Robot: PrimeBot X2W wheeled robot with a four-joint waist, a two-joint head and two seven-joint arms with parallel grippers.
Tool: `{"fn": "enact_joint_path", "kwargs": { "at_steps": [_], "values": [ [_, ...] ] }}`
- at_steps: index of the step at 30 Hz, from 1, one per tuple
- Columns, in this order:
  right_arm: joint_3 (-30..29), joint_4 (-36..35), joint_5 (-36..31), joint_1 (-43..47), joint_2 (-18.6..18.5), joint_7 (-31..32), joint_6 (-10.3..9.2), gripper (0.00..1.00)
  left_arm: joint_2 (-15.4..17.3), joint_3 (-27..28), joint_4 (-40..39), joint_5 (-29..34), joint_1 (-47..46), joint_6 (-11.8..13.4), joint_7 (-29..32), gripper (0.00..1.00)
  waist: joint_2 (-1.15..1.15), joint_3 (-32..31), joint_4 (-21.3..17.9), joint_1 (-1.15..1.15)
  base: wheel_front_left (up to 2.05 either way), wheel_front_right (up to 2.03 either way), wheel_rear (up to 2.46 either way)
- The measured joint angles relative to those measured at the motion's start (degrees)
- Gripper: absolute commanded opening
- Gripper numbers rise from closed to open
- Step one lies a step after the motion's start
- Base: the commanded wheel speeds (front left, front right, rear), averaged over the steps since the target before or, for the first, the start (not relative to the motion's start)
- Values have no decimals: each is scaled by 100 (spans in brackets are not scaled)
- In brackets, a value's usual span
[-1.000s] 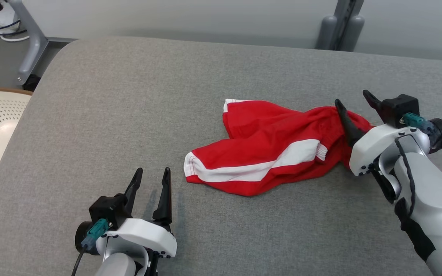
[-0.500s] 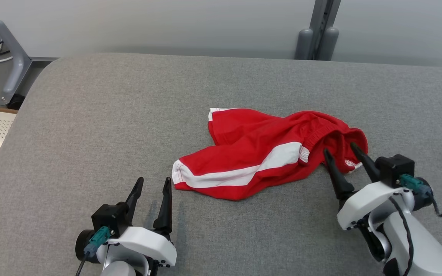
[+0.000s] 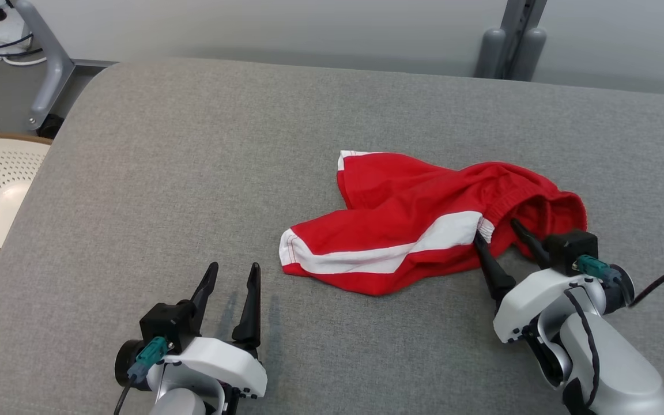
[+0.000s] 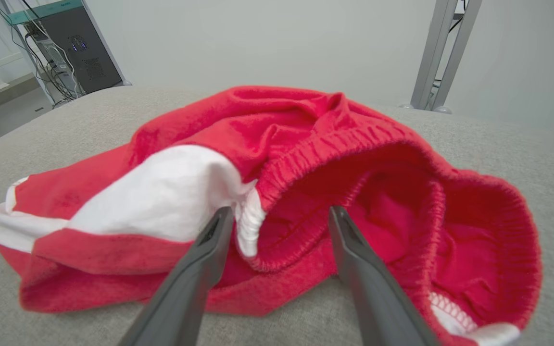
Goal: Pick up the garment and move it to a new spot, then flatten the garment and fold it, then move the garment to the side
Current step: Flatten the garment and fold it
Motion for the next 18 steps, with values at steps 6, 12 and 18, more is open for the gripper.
{"fn": "enact_joint_path", "kwargs": {
  "at_steps": [6,12,18],
  "values": [
    [41,240,2,-210,13,0,0,30,1,48,-22,1,-15,8,0,100,0,135,139,0,0,0,0],
    [126,-23,73,-194,-22,0,0,0,0,135,-56,12,-13,42,0,100,0,141,50,0,0,0,0],
    [242,-709,379,333,-247,-1,0,0,0,177,-66,13,35,37,0,100,0,63,-213,0,0,0,0]
  ]
}}
